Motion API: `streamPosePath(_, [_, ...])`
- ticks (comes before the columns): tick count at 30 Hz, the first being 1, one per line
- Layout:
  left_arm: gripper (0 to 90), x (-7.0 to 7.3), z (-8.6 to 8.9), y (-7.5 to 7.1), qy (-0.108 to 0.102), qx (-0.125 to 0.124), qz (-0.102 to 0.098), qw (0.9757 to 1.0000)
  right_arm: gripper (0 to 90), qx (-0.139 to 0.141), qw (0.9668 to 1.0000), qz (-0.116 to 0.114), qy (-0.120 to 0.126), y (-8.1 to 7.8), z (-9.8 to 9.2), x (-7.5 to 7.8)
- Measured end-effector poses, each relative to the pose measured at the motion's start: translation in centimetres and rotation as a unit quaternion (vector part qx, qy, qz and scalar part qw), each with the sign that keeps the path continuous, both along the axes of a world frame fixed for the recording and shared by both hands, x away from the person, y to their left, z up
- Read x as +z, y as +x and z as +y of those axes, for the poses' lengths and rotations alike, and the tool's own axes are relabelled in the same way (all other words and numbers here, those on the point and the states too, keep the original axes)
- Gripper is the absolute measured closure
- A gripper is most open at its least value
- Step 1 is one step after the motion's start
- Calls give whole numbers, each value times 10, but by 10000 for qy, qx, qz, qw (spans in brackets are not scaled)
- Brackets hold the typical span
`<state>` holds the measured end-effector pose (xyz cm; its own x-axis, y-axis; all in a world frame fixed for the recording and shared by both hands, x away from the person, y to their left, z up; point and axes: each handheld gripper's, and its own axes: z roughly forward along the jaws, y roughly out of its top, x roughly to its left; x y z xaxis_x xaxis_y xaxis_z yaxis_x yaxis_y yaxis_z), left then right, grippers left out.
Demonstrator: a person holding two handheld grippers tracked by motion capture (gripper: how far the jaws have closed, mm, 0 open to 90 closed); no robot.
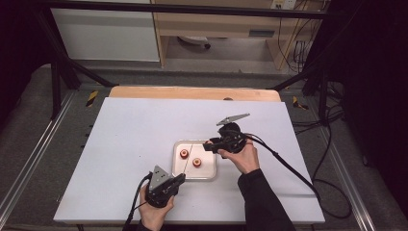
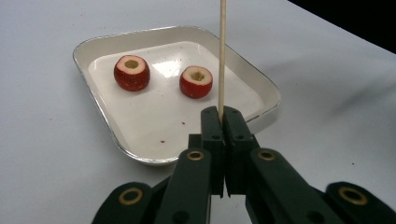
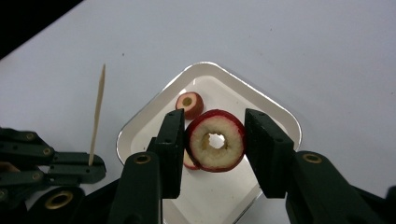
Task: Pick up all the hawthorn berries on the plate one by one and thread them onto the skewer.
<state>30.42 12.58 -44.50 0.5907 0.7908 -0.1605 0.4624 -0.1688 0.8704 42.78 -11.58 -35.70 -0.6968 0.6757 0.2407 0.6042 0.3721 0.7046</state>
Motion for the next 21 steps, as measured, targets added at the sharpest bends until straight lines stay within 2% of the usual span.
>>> streamPosePath(2, [886,0,-2,0,4,-21,-5,10000,598,-100,9996,-63,252,-1,-4,-1])
streamPosePath(3, [886,0,-2,0,8,-27,-8,10000,598,-173,9984,-94,527,-2,-8,-1])
streamPosePath(4, [886,0,-3,0,13,-27,-16,10000,598,-173,9984,-94,527,-2,-8,-1])
streamPosePath(5, [886,0,-2,0,8,-22,-11,10000,599,-217,9977,-139,628,-2,-10,-1])
streamPosePath(6, [886,0,-2,0,11,-15,-10,10000,598,-328,9957,-183,846,-4,-12,-1])
streamPosePath(9, [886,1,-3,0,-6,-12,-11,10000,599,-443,9913,-295,1200,-6,-15,-2])
streamPosePath(14, [886,1,-6,0,-9,-42,-8,10000,599,-576,9844,-486,1588,-9,-13,-1])
streamPosePath(15, [886,1,-7,-1,-14,-50,-5,10000,599,-576,9844,-486,1588,-9,-13,-1])
streamPosePath(16, [886,2,-8,-1,-22,-65,-20,10000,598,-622,9806,-563,1770,-10,-12,0])
streamPosePath(21, [886,3,-11,-2,-62,-69,-35,10000,599,-713,9708,-771,2158,-13,-11,1])
